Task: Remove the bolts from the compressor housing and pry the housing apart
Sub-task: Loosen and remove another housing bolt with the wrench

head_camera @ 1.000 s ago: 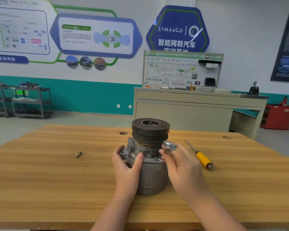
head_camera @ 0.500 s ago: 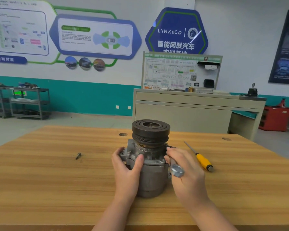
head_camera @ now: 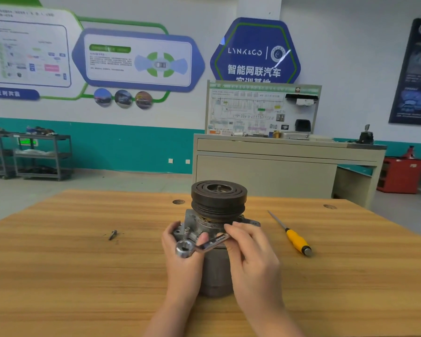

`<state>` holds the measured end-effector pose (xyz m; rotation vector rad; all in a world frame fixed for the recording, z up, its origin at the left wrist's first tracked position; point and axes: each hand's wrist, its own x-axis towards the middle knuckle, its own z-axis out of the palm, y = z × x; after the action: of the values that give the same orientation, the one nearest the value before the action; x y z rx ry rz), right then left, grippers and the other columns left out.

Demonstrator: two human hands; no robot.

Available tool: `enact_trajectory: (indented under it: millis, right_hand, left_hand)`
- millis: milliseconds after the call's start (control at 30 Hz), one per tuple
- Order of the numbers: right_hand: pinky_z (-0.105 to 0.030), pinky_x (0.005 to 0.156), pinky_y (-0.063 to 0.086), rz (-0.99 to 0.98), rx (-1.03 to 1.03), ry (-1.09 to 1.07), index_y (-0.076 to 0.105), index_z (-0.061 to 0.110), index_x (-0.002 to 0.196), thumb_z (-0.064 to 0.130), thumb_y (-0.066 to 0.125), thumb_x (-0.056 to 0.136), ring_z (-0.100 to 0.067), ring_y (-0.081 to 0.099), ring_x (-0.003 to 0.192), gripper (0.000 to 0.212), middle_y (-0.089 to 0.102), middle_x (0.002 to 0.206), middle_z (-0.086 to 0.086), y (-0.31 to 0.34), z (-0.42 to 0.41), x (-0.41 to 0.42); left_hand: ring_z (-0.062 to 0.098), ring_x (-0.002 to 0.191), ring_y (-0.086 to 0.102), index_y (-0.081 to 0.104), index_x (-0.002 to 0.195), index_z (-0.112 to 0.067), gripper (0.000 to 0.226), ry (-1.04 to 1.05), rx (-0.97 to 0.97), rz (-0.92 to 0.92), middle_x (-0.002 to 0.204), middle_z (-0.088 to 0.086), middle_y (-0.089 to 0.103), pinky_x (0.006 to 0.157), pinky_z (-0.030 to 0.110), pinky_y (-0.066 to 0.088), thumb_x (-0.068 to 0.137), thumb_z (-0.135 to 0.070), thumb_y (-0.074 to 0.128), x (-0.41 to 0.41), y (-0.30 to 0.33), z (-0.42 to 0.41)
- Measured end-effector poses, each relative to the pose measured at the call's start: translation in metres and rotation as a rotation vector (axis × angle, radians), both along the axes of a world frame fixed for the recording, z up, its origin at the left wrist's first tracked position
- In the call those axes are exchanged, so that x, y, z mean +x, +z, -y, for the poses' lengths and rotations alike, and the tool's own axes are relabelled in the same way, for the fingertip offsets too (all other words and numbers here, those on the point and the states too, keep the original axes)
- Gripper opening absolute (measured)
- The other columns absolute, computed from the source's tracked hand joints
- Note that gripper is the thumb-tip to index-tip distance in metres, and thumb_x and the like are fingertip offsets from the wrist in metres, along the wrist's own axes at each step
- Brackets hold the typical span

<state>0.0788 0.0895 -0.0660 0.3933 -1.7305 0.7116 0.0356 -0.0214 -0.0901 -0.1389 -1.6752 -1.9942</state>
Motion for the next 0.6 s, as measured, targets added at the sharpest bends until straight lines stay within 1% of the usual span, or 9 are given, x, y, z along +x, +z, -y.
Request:
enact_trajectory:
  millis: [67, 133, 200, 300, 333, 400, 500, 533, 600]
  right_hand:
    - [-0.023, 0.083, 0.051, -0.01, -0.015, -0.038, 0.076, 0.011, 0.101, 0.013, 0.065, 0.082, -0.012, 0.061, 0.096, 0.022, 0.068, 0.098, -0.004, -0.004, 0.005, 0.0]
    - [-0.02, 0.085, 0.048, -0.033, -0.016, -0.066, 0.077, 0.012, 0.099, 0.016, 0.066, 0.082, -0.011, 0.057, 0.096, 0.021, 0.069, 0.098, -0.004, -0.008, 0.009, 0.001]
    - [-0.024, 0.079, 0.05, -0.05, -0.014, -0.087, 0.078, 0.014, 0.097, 0.023, 0.06, 0.084, -0.014, 0.058, 0.091, 0.024, 0.07, 0.099, -0.002, -0.011, 0.011, 0.003]
    - [-0.022, 0.083, 0.05, -0.076, -0.038, -0.054, 0.078, 0.012, 0.094, 0.022, 0.059, 0.085, -0.01, 0.059, 0.092, 0.024, 0.071, 0.102, 0.0, -0.016, 0.013, 0.004]
    - [-0.018, 0.088, 0.048, -0.08, -0.047, -0.033, 0.078, 0.011, 0.093, 0.019, 0.061, 0.084, -0.008, 0.059, 0.094, 0.021, 0.071, 0.104, 0.001, -0.017, 0.012, 0.004]
    - [-0.013, 0.092, 0.045, -0.065, -0.043, -0.01, 0.078, 0.01, 0.092, 0.011, 0.069, 0.078, -0.004, 0.059, 0.097, 0.017, 0.07, 0.105, 0.004, -0.019, 0.011, 0.004]
    - [-0.012, 0.093, 0.045, -0.016, -0.057, 0.019, 0.078, 0.011, 0.092, 0.006, 0.074, 0.072, -0.003, 0.06, 0.097, 0.021, 0.068, 0.103, 0.009, -0.015, 0.01, 0.003]
    - [-0.012, 0.093, 0.045, -0.004, -0.082, 0.034, 0.078, 0.012, 0.093, 0.005, 0.077, 0.073, -0.003, 0.06, 0.097, 0.02, 0.068, 0.102, 0.01, -0.011, 0.01, 0.004]
    - [-0.014, 0.089, 0.048, 0.017, -0.127, 0.061, 0.077, 0.012, 0.095, 0.007, 0.076, 0.078, -0.003, 0.061, 0.096, 0.018, 0.067, 0.101, 0.012, -0.004, 0.008, 0.004]
  left_hand:
    - [0.027, 0.12, 0.055, 0.04, 0.129, -0.02, 0.073, 0.01, -0.018, -0.01, 0.129, 0.014, 0.052, 0.102, 0.044, 0.047, 0.07, -0.039, 0.08, -0.001, 0.0, -0.001]
    - [0.025, 0.121, 0.052, 0.039, 0.132, -0.017, 0.088, 0.034, -0.069, -0.011, 0.13, 0.012, 0.051, 0.105, 0.044, 0.044, 0.061, -0.057, 0.072, -0.001, 0.0, -0.001]
    - [0.023, 0.122, 0.05, 0.039, 0.133, -0.015, 0.097, 0.051, -0.089, -0.014, 0.131, 0.01, 0.05, 0.106, 0.041, 0.043, 0.054, -0.067, 0.061, -0.001, 0.0, -0.002]
    - [0.016, 0.119, 0.047, 0.038, 0.127, -0.023, 0.092, 0.073, -0.082, -0.024, 0.13, 0.004, 0.048, 0.096, 0.02, 0.041, 0.051, -0.069, 0.058, -0.002, 0.0, 0.0]
    - [0.016, 0.119, 0.047, 0.038, 0.126, -0.024, 0.09, 0.079, -0.086, -0.026, 0.129, 0.004, 0.048, 0.096, 0.02, 0.04, 0.051, -0.069, 0.058, -0.003, -0.001, 0.0]
    - [0.019, 0.12, 0.048, 0.038, 0.126, -0.025, 0.089, 0.077, -0.088, -0.018, 0.129, 0.005, 0.048, 0.099, 0.032, 0.042, 0.052, -0.069, 0.058, -0.005, -0.002, 0.0]
    - [0.018, 0.118, 0.047, 0.039, 0.126, -0.022, 0.09, 0.097, -0.088, -0.032, 0.127, 0.005, 0.048, 0.092, 0.022, 0.039, 0.051, -0.069, 0.059, -0.006, -0.002, 0.0]
    - [0.019, 0.119, 0.048, 0.04, 0.127, -0.019, 0.092, 0.103, -0.092, -0.04, 0.128, 0.007, 0.048, 0.094, 0.023, 0.04, 0.052, -0.069, 0.059, -0.006, -0.002, -0.001]
    - [0.024, 0.122, 0.05, 0.039, 0.13, -0.016, 0.093, 0.076, -0.09, -0.035, 0.131, 0.011, 0.049, 0.103, 0.037, 0.043, 0.055, -0.066, 0.061, -0.006, -0.003, -0.001]
